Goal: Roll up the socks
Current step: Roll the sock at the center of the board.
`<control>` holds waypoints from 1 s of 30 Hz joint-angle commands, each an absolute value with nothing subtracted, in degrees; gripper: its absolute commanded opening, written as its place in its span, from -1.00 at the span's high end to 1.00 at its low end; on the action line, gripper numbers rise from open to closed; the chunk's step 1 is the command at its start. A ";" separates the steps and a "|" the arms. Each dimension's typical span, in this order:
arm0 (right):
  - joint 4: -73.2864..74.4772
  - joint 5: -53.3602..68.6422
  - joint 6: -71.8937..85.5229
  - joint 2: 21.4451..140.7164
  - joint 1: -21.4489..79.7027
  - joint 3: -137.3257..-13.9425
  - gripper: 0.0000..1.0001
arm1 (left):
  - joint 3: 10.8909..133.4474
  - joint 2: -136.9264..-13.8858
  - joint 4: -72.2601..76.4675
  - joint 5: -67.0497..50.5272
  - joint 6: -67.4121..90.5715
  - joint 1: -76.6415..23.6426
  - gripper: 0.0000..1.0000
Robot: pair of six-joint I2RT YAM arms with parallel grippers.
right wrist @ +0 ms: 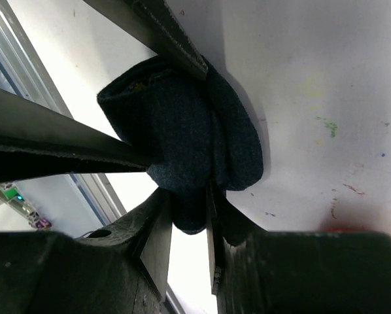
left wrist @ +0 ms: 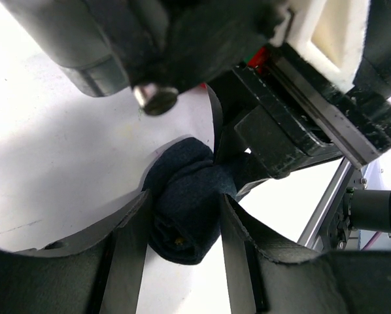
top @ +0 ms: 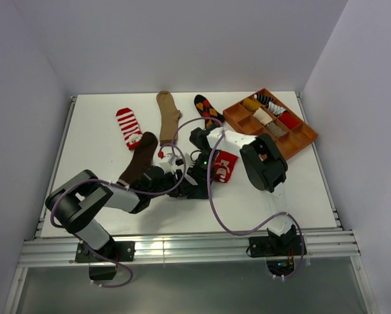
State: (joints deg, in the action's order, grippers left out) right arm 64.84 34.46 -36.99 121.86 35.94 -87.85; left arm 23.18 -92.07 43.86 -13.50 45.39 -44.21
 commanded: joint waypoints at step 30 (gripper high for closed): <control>53.35 27.69 -34.37 125.95 34.89 -87.98 0.49 | 22.50 -86.04 38.32 -10.90 44.56 -44.82 -0.09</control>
State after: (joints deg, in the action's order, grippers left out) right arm 64.05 34.85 -32.40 122.28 35.33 -88.16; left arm 19.92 -86.65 39.18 -12.05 46.72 -45.15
